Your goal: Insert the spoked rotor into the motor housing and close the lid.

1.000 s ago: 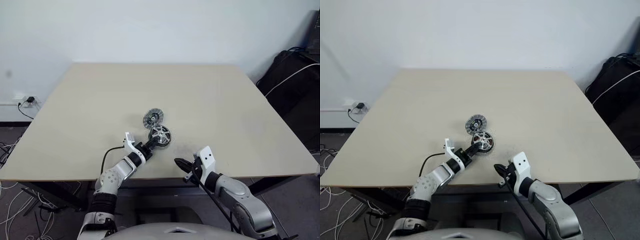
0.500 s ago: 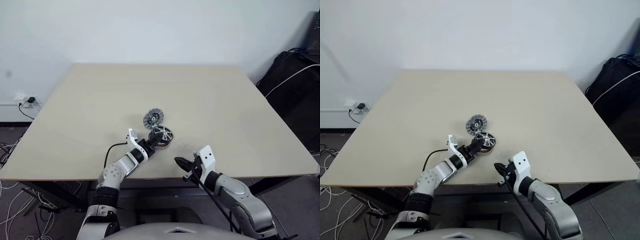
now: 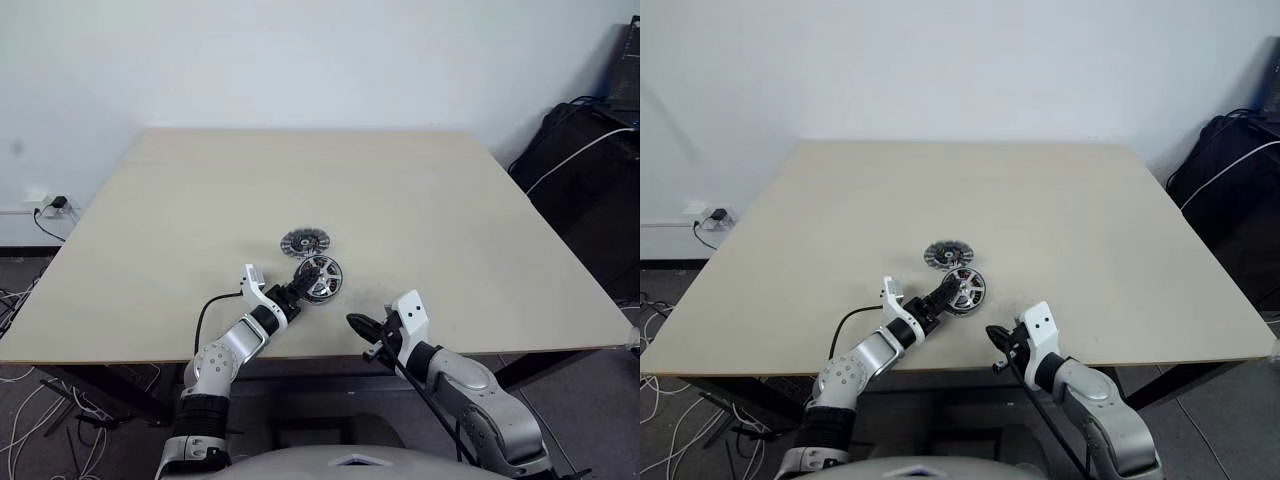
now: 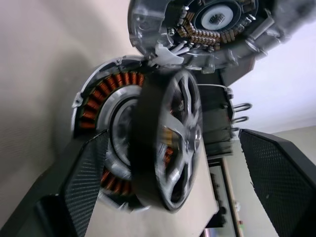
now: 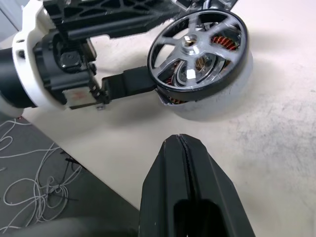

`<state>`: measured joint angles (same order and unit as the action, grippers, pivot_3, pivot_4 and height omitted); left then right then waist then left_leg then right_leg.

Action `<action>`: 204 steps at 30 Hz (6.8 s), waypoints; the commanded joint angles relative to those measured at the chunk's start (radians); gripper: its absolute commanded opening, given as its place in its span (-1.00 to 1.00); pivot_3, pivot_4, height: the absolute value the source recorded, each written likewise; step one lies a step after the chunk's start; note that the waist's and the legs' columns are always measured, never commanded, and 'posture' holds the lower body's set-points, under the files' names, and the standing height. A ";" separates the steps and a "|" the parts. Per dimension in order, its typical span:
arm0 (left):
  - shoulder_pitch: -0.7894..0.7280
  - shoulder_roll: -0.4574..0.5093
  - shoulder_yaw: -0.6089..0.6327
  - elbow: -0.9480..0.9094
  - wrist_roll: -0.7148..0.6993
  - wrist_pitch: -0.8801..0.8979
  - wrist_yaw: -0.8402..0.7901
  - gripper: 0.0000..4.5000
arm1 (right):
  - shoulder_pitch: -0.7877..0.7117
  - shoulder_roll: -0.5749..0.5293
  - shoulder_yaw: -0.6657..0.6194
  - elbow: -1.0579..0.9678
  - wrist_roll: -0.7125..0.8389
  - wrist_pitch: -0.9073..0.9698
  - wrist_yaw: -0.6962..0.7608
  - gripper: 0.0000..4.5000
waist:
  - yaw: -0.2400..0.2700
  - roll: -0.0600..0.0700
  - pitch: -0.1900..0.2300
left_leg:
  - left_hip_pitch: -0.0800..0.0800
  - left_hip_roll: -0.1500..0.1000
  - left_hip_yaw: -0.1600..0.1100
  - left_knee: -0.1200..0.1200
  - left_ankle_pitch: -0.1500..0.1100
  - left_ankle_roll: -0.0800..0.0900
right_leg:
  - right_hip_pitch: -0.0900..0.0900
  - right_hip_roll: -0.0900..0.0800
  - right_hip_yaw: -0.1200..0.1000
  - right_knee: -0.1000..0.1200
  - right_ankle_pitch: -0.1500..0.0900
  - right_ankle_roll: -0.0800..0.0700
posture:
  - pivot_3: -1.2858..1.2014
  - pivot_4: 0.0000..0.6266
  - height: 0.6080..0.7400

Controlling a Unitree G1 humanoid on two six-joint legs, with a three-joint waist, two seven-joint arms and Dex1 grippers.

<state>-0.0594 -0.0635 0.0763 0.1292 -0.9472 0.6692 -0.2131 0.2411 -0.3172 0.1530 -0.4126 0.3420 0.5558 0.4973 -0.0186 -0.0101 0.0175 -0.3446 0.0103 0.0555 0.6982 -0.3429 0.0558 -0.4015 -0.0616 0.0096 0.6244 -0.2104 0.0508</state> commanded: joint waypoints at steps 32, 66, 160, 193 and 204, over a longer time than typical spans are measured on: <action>0.182 0.042 -0.136 -0.329 0.334 -0.257 -0.043 0.98 | -0.034 0.003 -0.002 0.025 0.007 -0.041 0.034 -1.00 | 0.006 0.000 0.002 | -0.007 -0.002 0.001 0.000 0.000 -0.001 | -0.008 0.000 0.000 0.000 0.000 0.000 | 0.03 -1.00 1.00; 0.316 0.149 -0.270 -0.235 0.872 -0.723 -0.036 -0.99 | -0.230 0.056 0.114 0.123 -0.104 -0.024 0.000 -1.00 | 0.006 0.004 0.004 | -0.007 0.001 0.001 0.000 -0.001 0.000 | -0.009 -0.001 -0.001 0.001 0.000 -0.001 | 0.03 -1.00 1.00; 0.308 0.130 -0.282 -0.224 0.859 -0.670 -0.050 -0.99 | -0.375 0.140 0.156 0.352 -0.264 -0.173 -0.021 -1.00 | 0.004 0.007 0.002 | -0.004 -0.001 0.003 0.000 0.000 -0.001 | -0.007 0.000 0.000 0.002 0.000 0.000 | 0.03 -1.00 1.00; 0.301 0.121 -0.286 -0.208 0.861 -0.670 -0.048 -0.99 | -0.443 0.190 0.142 0.443 -0.313 -0.198 -0.082 -1.00 | 0.002 0.008 0.001 | -0.004 -0.002 0.003 0.000 0.000 -0.001 | -0.007 0.000 0.000 0.003 0.000 0.000 | 0.03 -1.00 1.00; 0.296 0.118 -0.283 -0.203 0.862 -0.672 -0.050 -0.99 | -0.457 0.184 0.171 0.467 -0.354 -0.148 -0.091 -1.00 | -0.003 0.009 0.001 | -0.004 -0.002 0.003 0.000 0.000 -0.001 | -0.007 0.000 0.000 0.003 0.000 0.000 | 0.03 -1.00 1.00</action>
<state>0.2529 0.0621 -0.2058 -0.0750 -0.0856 0.0131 -0.2620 -0.1931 -0.1318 0.3233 0.0703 0.0011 0.3988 0.4103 -0.0217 -0.0011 0.0182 -0.3486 0.0088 0.0584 0.6980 -0.3426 0.0547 -0.4083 -0.0611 0.0098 0.6271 -0.2102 0.0505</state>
